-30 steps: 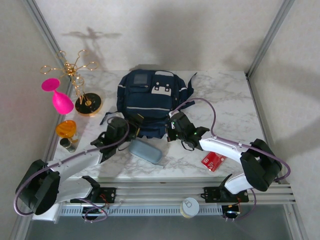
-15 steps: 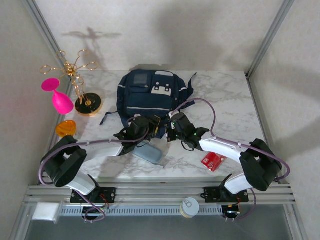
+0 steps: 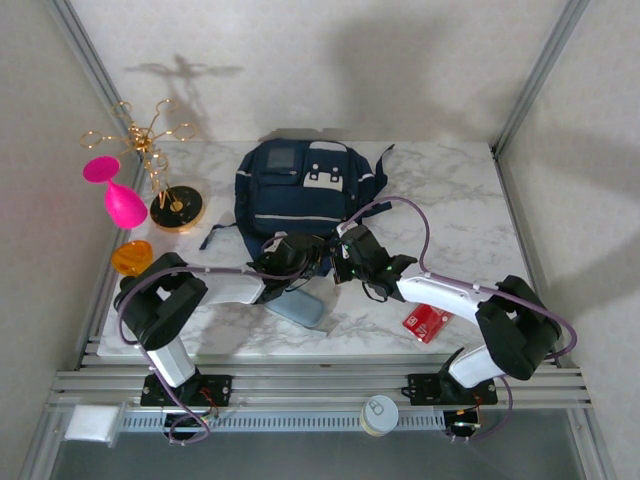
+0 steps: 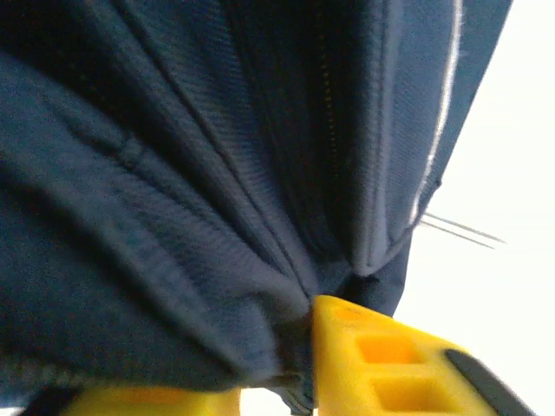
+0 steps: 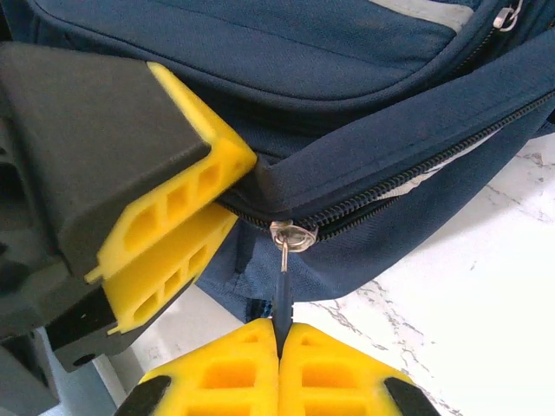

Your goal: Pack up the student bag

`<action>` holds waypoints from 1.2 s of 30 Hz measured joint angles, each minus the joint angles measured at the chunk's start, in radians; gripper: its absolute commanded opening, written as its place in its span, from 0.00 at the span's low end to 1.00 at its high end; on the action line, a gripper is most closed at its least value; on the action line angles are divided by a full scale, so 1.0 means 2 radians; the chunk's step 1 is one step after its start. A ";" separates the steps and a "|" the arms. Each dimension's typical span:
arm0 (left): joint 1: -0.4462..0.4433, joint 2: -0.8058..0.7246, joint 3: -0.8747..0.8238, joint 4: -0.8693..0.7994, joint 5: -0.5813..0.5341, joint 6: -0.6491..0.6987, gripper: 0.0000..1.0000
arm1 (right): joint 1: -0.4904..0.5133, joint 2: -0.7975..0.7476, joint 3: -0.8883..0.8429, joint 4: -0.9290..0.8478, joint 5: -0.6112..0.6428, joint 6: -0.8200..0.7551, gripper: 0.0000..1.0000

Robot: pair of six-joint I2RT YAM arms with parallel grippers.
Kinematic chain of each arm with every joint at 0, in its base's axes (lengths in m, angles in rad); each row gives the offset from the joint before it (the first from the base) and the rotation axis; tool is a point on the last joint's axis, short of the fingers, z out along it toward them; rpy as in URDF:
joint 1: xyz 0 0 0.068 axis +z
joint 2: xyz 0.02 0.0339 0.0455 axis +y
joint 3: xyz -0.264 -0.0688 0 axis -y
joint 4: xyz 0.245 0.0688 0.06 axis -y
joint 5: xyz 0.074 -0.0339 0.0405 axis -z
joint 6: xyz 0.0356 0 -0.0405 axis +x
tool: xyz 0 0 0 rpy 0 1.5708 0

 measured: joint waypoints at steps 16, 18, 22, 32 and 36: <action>0.072 -0.136 -0.076 -0.068 0.035 0.121 0.00 | -0.018 0.012 0.000 0.023 0.052 -0.010 0.00; 0.090 -0.164 -0.089 -0.084 0.044 0.143 0.00 | -0.028 0.021 0.002 0.030 0.051 -0.010 0.00; 0.123 -0.215 -0.103 -0.118 0.062 0.186 0.00 | -0.050 0.056 0.022 0.039 0.048 -0.013 0.00; 0.163 -0.247 -0.104 -0.159 0.088 0.246 0.00 | -0.089 0.136 0.105 0.037 0.050 -0.022 0.00; 0.167 -0.247 -0.104 -0.160 0.095 0.263 0.00 | -0.089 0.136 0.111 0.029 0.045 -0.025 0.00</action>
